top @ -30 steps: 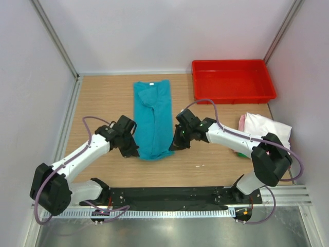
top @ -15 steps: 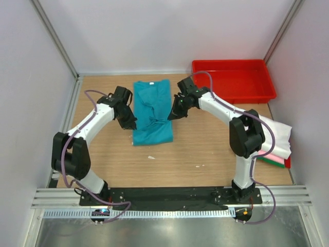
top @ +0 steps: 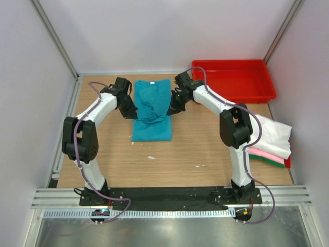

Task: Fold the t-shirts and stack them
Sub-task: Fold the tshirt

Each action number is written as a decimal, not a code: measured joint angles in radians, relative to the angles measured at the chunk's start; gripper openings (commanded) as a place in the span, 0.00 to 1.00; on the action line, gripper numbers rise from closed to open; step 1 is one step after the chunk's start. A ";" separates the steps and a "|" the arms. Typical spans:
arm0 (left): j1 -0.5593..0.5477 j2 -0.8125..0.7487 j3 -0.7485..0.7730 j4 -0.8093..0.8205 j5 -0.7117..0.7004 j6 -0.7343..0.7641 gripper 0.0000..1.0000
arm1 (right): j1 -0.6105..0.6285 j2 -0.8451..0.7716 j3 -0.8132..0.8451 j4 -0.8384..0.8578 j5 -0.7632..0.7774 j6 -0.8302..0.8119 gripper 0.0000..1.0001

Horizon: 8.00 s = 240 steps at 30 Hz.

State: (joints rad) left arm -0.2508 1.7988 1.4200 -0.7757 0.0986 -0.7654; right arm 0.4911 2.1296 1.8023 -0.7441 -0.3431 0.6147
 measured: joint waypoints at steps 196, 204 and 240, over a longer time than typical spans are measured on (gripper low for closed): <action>0.068 -0.011 -0.246 0.351 -0.058 0.099 0.71 | 0.051 0.099 -0.013 0.183 0.191 -0.056 1.00; 0.077 0.055 -0.248 0.425 0.000 0.061 0.67 | 0.043 0.103 -0.049 0.232 0.182 0.015 0.91; -0.087 -0.268 -0.655 0.449 -0.016 -0.058 0.24 | 0.150 -0.297 -0.716 0.400 0.181 0.148 0.16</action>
State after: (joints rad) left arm -0.3382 1.5307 0.7647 -0.3271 0.0822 -0.8238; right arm 0.6411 1.8328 1.0863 -0.3443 -0.1623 0.7631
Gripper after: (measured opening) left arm 0.187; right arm 0.163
